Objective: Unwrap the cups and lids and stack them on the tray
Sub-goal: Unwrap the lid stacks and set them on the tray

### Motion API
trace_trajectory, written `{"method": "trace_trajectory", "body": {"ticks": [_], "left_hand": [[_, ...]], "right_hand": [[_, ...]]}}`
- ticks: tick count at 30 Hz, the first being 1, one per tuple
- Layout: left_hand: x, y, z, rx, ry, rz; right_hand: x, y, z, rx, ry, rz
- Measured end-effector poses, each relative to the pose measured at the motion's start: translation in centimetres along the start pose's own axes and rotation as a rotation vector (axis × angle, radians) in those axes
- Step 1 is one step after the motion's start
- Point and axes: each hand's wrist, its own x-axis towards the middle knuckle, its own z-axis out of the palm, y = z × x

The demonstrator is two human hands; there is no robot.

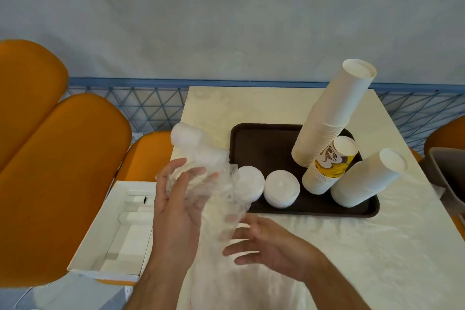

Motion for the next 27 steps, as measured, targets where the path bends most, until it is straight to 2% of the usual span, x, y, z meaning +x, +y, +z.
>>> {"method": "trace_trajectory", "body": {"ticks": [3,7,9,14,19,21,24,27], "left_hand": [[-0.3,-0.2,0.4,-0.006,0.009,0.025],[-0.4,-0.6,-0.2,0.062,-0.003,0.073],[-0.4,-0.7,-0.9,0.128,-0.01,0.084],[-0.2,-0.7,-2.9,0.357,-0.036,-0.012],[-0.5,0.3,-2.3,0.525,-0.28,-0.347],[-0.6,0.4,-1.4,0.589,-0.349,-0.355],[-0.5,0.0,-0.5,0.607,-0.283,-0.28],[-0.4,-0.1,-0.6,0.526,-0.192,-0.216]], "right_hand": [[0.6,-0.1,2.5,0.074,-0.017,-0.115],[1.1,-1.8,4.6,0.238,0.203,-0.267],[0.9,-2.7,4.7,0.242,0.278,-0.335],[-0.3,-4.3,3.9,0.096,0.356,-0.474],[-1.7,-5.4,3.6,-0.274,0.308,-0.497],[-2.1,-5.7,3.9,-0.375,0.288,-0.506],[-2.8,-6.2,4.2,-0.469,0.242,-0.521],[-3.7,-6.4,3.7,-0.638,0.264,-0.484]]}}
